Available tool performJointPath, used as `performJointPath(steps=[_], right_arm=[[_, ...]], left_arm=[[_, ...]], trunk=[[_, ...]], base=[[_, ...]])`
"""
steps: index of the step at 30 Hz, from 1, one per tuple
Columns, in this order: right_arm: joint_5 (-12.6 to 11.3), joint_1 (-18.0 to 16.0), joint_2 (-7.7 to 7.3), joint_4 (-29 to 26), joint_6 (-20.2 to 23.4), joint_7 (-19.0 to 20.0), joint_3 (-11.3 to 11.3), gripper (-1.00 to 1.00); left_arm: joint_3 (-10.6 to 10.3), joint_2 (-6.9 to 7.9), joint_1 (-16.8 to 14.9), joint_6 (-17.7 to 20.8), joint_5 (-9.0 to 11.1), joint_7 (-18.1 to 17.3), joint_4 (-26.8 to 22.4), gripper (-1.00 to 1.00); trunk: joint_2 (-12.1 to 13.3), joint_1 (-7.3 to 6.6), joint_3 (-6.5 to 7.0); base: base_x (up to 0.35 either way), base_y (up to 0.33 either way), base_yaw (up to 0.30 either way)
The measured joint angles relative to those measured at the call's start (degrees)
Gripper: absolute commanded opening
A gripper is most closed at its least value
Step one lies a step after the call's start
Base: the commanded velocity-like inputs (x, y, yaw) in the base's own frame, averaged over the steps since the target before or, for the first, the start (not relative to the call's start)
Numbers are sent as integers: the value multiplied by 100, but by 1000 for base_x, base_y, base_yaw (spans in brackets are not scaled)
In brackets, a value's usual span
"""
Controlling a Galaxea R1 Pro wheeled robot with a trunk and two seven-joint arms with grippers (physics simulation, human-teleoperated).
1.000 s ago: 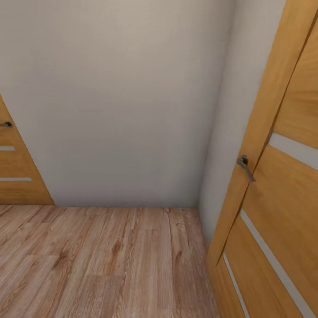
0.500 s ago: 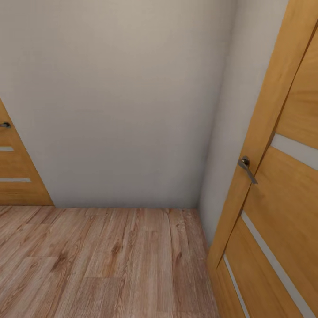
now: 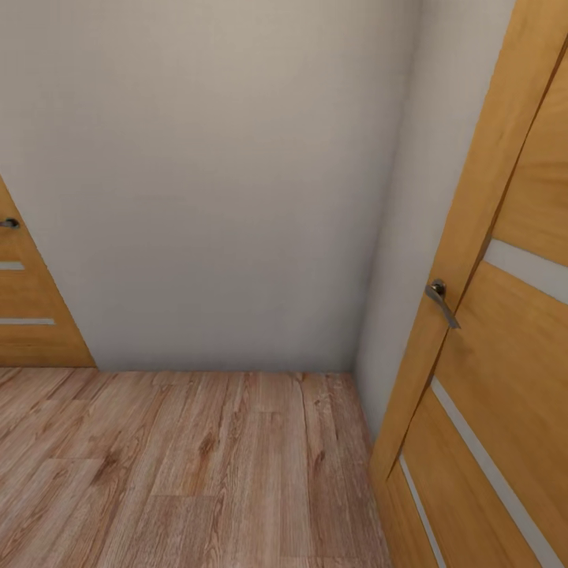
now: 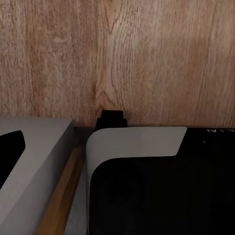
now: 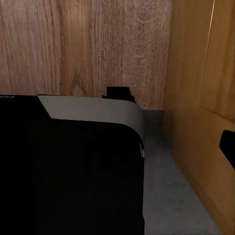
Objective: Move the two storage containers from the living room to the garage. In the garage, place one container on the floor and stack the other container on top of it (either order is fine).
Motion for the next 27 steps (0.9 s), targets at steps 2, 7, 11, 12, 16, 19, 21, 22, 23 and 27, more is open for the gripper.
performJointPath(steps=[2,7,11,12,16,19,21,22,23,27], right_arm=[[0,0,0,0,0,0,1,100],[0,0,0,0,0,-1,2,100],[0,0,0,1,-1,-1,3,100],[0,0,0,0,-1,-1,3,100],[0,0,0,0,0,-1,6,100],[1,0,0,0,-4,0,2,100],[3,-1,0,0,-6,0,0,100],[3,-1,0,0,-6,0,0,100],[3,-1,0,0,-7,0,-1,100],[2,-1,0,0,-7,0,-1,100]], left_arm=[[-1,3,0,0,0,0,0,100],[-1,2,-1,0,-5,0,0,100],[-6,8,-1,0,-4,-2,0,100],[-7,9,-1,0,-3,-1,0,100],[-6,9,0,0,-1,0,0,100],[-8,9,1,0,0,0,0,100],[-8,9,0,0,0,-1,0,100],[-8,9,2,0,0,0,0,100],[-8,9,1,0,0,-1,0,100],[-8,9,1,0,0,-1,0,100]], trunk=[[0,0,0],[0,0,0],[0,0,0],[0,0,0],[0,0,0],[0,0,0],[0,0,0],[0,0,0],[0,0,0],[0,0,0]], base=[[0,0,0],[0,-4,0],[0,-101,0],[0,-47,0],[0,-20,1],[0,-3,101],[0,-1,215],[0,-1,238],[0,0,249],[0,0,257]])
